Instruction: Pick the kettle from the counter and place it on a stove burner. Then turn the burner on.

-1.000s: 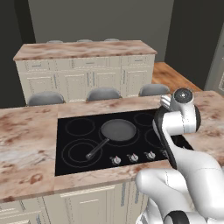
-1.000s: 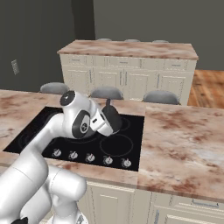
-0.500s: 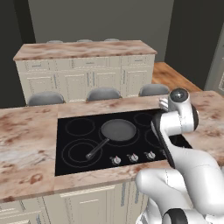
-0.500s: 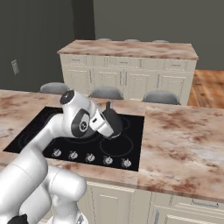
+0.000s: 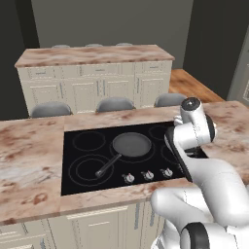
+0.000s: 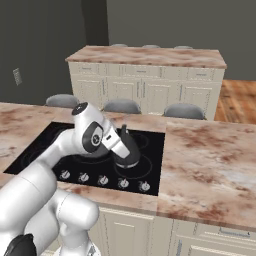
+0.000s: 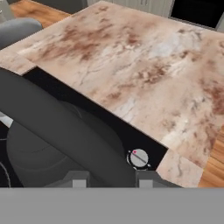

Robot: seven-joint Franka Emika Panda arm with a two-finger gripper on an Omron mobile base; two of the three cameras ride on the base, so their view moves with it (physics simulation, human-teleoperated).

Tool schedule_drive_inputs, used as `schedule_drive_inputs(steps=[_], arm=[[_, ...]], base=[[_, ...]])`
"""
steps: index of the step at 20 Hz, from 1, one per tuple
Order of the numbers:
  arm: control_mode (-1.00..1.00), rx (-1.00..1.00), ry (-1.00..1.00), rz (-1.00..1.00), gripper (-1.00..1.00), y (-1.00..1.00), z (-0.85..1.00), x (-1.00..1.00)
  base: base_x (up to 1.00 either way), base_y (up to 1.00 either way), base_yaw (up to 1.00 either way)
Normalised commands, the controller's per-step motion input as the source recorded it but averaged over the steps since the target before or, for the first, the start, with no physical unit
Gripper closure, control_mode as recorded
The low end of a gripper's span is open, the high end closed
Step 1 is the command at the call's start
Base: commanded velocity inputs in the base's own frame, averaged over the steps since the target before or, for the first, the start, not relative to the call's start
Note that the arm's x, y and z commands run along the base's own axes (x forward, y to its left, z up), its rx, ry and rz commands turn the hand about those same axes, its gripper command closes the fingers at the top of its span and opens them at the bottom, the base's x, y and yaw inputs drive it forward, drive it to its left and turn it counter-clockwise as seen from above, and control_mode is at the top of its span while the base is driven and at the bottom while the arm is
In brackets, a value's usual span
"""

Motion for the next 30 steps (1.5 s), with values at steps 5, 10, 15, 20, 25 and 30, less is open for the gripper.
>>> schedule_drive_inputs(steps=[5,10,15,20,25,30], arm=[[-1.00,-0.01,0.02,0.00,1.00,0.00,-0.23,0.00],[-1.00,0.00,0.00,0.00,1.00,-0.03,-0.12,0.11],[-1.00,0.00,0.00,0.00,1.00,-0.05,-0.07,0.12],[-1.00,0.00,0.00,-0.04,1.00,-0.01,-0.01,0.16],[-1.00,0.01,0.00,-0.07,1.00,0.00,0.00,0.14],[-1.00,0.05,0.00,-0.09,1.00,0.00,-0.04,0.12]], base=[[0.00,0.00,0.00],[0.00,0.00,0.00],[0.00,0.00,0.00],[0.00,0.00,0.00],[0.00,0.00,0.00],[0.00,0.00,0.00]])
